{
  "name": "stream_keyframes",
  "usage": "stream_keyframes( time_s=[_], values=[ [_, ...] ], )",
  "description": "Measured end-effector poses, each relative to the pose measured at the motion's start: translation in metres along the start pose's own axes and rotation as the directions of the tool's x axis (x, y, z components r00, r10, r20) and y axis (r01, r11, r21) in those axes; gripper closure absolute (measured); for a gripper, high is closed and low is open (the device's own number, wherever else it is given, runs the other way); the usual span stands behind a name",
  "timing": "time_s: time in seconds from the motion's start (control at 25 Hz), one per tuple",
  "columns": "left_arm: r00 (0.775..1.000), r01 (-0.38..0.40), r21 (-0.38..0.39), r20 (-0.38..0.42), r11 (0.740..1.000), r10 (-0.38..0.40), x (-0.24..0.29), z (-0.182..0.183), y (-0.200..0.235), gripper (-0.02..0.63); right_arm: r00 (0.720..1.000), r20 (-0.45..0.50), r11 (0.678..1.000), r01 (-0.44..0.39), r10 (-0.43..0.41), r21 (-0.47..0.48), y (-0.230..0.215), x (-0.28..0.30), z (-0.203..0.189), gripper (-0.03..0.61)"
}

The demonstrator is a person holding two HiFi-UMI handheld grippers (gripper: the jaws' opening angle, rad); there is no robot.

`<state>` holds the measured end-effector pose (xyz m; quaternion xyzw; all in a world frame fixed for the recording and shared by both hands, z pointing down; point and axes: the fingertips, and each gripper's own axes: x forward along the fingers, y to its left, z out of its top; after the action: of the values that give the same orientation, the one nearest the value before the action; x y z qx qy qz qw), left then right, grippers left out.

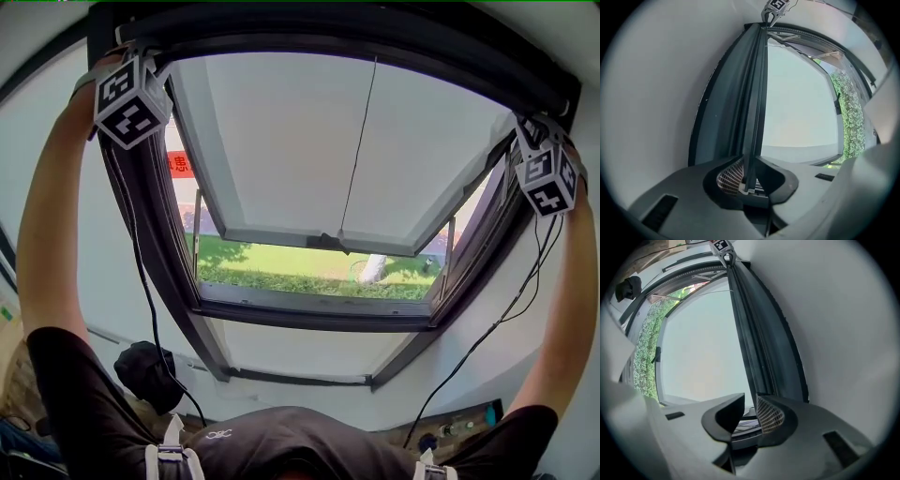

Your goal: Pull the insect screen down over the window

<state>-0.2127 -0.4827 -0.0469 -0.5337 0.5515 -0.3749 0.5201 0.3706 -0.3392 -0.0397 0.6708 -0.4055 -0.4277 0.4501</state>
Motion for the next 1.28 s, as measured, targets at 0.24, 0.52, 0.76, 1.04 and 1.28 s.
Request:
stream_keyframes(
  time_s=[0.24,0.52,0.76,1.04,1.28],
  values=[
    [0.999,0.053,0.015,-0.005,0.999,-0.052,0.013,0.002,-0.01,0.564,1.0,-0.016,0.999,-0.027,0.026,-0.025,0.007,0.016,-0.009,0.495],
    [0.995,0.087,0.124,-0.055,0.988,-0.081,0.013,0.0,-0.012,0.577,0.999,-0.032,0.999,-0.037,0.036,-0.031,0.0,0.027,-0.016,0.495],
    [0.994,0.096,0.101,-0.056,0.99,-0.091,0.013,-0.002,-0.015,0.574,0.999,-0.048,0.997,-0.028,0.025,-0.066,-0.007,0.029,-0.024,0.515],
    [0.994,0.086,0.109,-0.077,0.99,-0.078,0.014,0.0,-0.015,0.574,0.996,-0.09,0.996,-0.019,0.011,-0.084,-0.024,0.032,-0.04,0.509],
    [0.994,0.089,0.098,-0.079,0.991,-0.081,0.013,-0.001,-0.015,0.575,0.987,-0.155,0.985,-0.074,0.05,-0.155,-0.017,0.052,-0.052,0.537]
  ],
)
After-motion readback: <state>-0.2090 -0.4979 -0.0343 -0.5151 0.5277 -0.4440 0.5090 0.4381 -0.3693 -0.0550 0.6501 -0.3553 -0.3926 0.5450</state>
